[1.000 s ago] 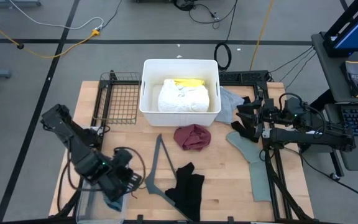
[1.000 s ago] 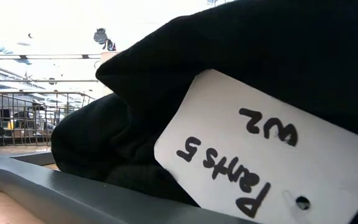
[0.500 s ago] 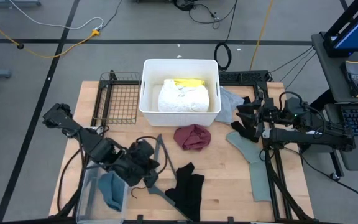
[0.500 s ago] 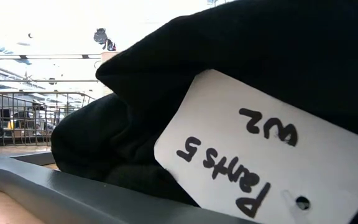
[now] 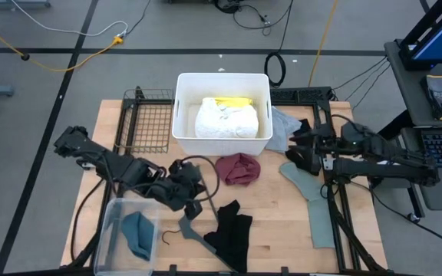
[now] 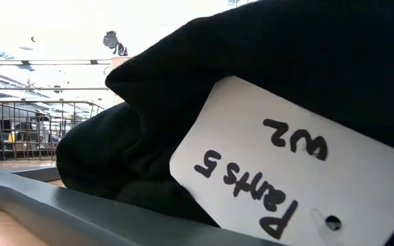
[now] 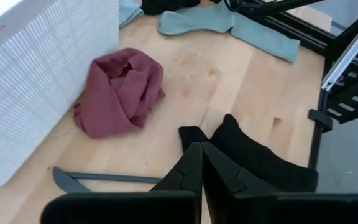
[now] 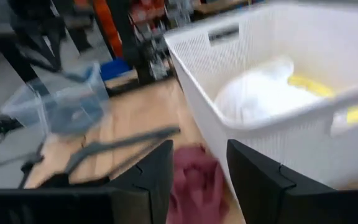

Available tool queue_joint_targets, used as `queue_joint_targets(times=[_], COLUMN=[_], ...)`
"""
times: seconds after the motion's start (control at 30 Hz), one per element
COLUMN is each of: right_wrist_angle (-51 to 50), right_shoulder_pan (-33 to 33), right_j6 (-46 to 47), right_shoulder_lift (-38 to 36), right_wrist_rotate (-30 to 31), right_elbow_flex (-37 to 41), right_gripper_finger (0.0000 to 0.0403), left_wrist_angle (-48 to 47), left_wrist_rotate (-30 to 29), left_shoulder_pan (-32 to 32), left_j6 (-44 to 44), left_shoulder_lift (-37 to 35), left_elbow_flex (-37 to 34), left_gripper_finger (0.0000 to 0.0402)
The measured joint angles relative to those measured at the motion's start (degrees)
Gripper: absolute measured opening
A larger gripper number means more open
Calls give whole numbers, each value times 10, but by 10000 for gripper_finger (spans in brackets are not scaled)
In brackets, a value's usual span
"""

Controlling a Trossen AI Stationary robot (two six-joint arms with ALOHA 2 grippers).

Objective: Pick & Place Cloths
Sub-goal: Put the black sock into the transparent bin

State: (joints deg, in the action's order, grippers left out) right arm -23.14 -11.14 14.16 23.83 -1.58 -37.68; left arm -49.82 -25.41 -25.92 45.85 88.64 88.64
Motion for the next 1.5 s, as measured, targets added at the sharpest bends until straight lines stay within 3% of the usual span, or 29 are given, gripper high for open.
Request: queue_joint_targets(times=[0.23, 0.67, 0.9, 1.2, 1.5], right_wrist_angle=[-83, -279, -407, -542, -549], right_shoulder_pan=[0, 0, 0, -23, -82], right_j6=[2, 2, 55, 167, 188], right_shoulder_lift=[54, 196, 274, 363, 399], right_wrist_rotate=[0, 9, 22, 95, 121], right_elbow_flex=[-43, -144, -193, -208, -208], right_gripper_finger=[141, 141, 141, 141, 150], left_wrist_angle=[51, 299, 356, 391, 405], left_wrist_rotate=[30, 89, 92, 172, 251], left_shoulder_pan=[27, 77, 98, 151, 204], left_j6=[-45, -69, -94, -167, -223], left_shoulder_lift=[-3, -95, -136, -138, -138], left_elbow_flex=[-30, -254, -337, -351, -351], left_gripper_finger=[3, 9, 2, 4, 20])
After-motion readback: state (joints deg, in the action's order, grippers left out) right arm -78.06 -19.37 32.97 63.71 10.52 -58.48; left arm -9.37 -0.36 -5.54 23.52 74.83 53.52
